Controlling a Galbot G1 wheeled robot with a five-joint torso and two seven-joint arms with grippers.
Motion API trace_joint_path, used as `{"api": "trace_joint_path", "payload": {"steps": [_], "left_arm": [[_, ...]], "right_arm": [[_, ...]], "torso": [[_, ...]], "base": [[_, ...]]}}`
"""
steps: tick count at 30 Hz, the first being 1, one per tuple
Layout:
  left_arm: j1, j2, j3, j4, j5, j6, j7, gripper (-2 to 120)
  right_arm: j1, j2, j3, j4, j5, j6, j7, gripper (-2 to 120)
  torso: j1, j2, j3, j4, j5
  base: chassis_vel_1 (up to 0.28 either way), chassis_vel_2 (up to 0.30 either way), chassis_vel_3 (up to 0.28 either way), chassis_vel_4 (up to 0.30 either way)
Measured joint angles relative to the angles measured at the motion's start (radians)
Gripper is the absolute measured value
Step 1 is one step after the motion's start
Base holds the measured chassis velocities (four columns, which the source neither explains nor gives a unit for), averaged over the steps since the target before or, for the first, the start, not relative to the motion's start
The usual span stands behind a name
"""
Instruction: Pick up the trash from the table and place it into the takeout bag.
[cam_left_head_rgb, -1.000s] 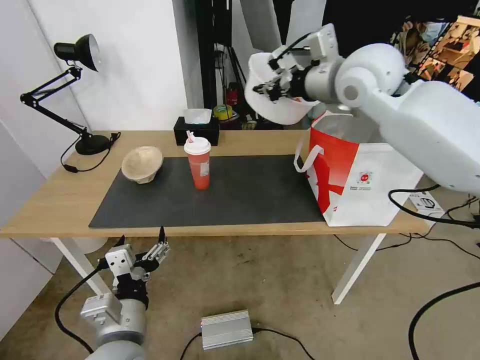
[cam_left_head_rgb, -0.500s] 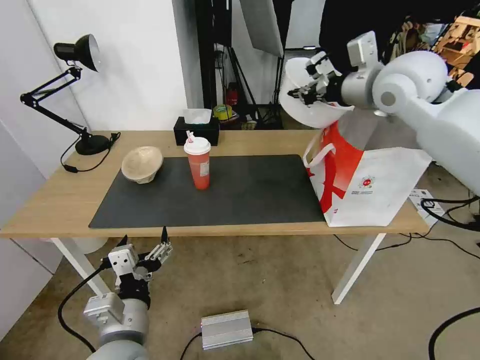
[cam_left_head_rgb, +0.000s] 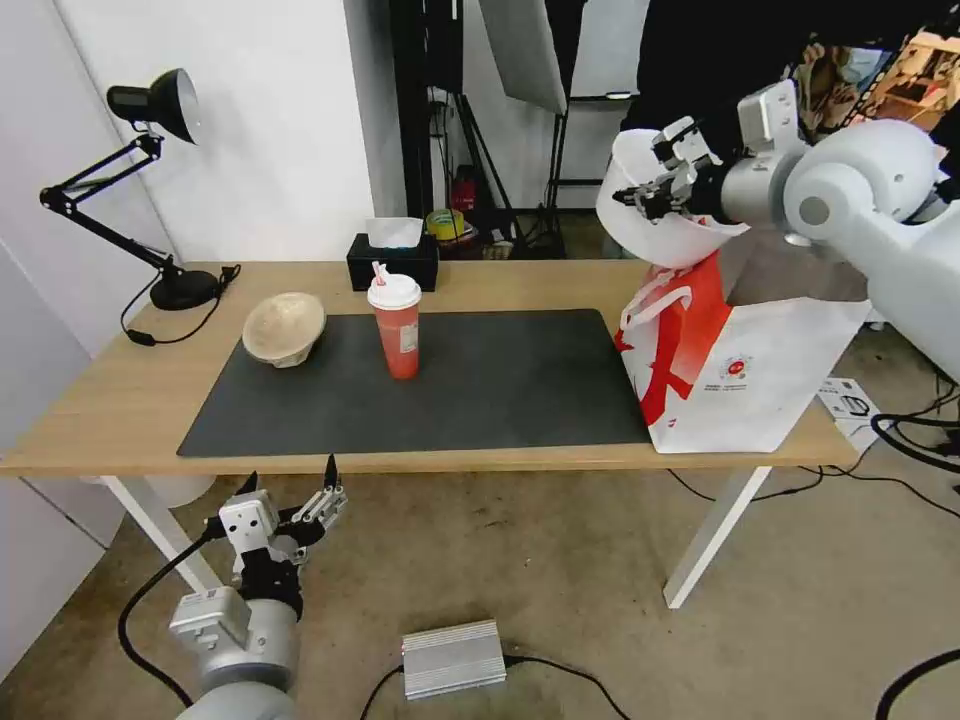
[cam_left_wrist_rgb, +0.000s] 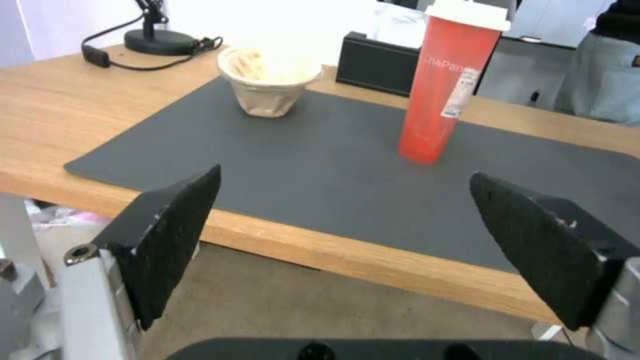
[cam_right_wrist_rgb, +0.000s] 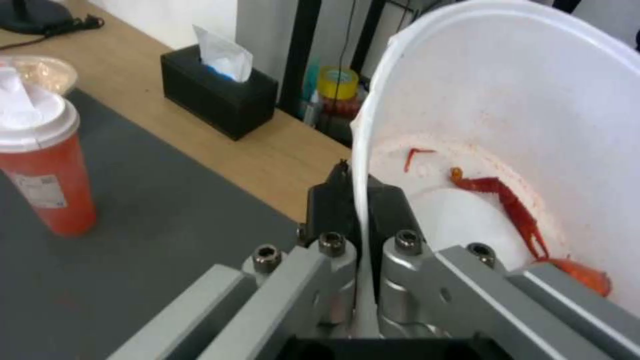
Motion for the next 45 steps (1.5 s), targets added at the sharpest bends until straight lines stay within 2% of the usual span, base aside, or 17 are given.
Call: {"api": "trace_joint_path", "payload": {"steps": [24, 45], "left_arm": [[0.009, -0.011, 0.01, 0.004, 0.011, -0.001, -0.001, 100], [0.006, -0.005, 0.008, 0.005, 0.008, -0.002, -0.001, 100]], "right_arm": [[0.056, 0.024, -0.009, -0.015, 0.02, 0.001, -0.001, 0], [0.041, -0.032, 0.009, 0.008, 0.031, 0.001, 0.0, 0]], "torso": [[0.0, 0.0, 0.0, 0.0001, -0.0001], [0.0, 0.0, 0.0, 0.0, 0.0]], "base": [[0.0, 0.0, 0.0, 0.0], [0.0, 0.0, 0.0, 0.0]]}}
